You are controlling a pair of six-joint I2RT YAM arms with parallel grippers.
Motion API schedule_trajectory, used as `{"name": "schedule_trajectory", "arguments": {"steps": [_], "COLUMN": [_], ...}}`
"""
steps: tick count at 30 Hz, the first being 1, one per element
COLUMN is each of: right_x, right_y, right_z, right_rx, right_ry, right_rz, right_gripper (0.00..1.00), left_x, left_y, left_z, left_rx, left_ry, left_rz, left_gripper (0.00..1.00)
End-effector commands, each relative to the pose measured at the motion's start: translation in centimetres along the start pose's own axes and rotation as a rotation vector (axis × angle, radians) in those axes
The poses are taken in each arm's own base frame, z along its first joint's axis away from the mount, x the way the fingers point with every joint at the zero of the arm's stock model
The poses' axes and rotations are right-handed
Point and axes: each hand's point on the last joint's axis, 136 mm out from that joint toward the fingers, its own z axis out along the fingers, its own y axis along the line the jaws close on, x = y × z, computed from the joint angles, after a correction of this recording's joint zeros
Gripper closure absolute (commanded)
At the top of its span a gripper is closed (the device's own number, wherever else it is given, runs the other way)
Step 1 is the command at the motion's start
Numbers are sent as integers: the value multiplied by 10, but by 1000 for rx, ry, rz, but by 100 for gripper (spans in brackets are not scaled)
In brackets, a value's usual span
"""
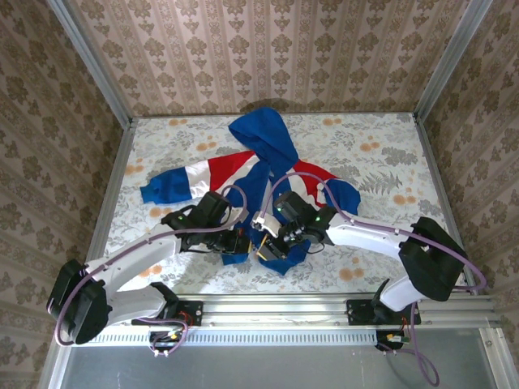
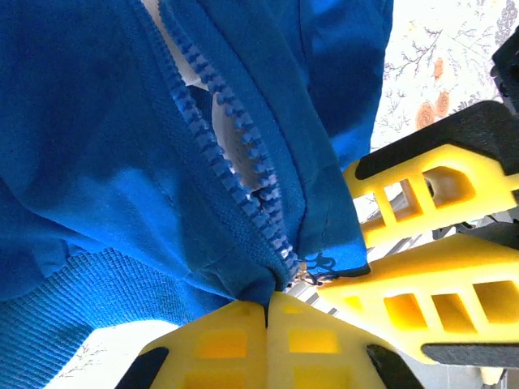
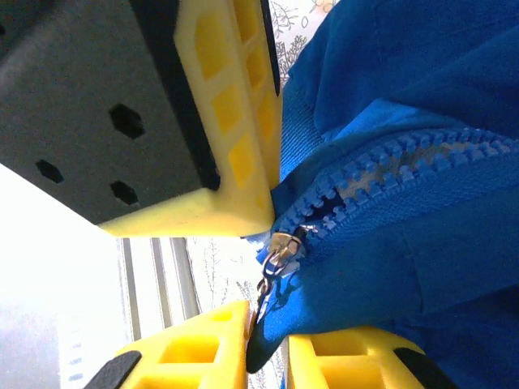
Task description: Zip up the jacket
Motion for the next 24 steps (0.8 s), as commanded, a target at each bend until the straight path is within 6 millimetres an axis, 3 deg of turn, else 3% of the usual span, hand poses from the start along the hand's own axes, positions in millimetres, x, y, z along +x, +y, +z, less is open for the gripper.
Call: {"name": "schedule_trajectory", "arguments": {"steps": [1, 7, 11, 13, 18, 24], "right_x": [-16, -14, -11, -11, -17, -15], "right_y": [4, -1, -6, -10, -10, -4], "right_z": [-3, 2, 0, -6, -28, -32], "right_rx": [-22, -10, 26, 68, 129, 147], "right_ry": [-102, -130, -128, -152, -272, -359], "right_rz": [-25, -5, 11, 10, 21, 74], "right_gripper": [80, 82, 64, 60, 60, 71], "left_x": [6, 6, 7, 7, 7, 6], "left_y": [3, 3, 4, 4, 4, 5], "left_z": [1, 2, 1, 2, 1, 2], "left_rx": [-14, -14, -18, -18, -21, -30], "left_ry": [29, 27, 28, 29, 33, 36], "left_rz": [12, 9, 7, 4, -3, -23], "left_gripper": [100, 100, 100, 100, 100, 100]}}
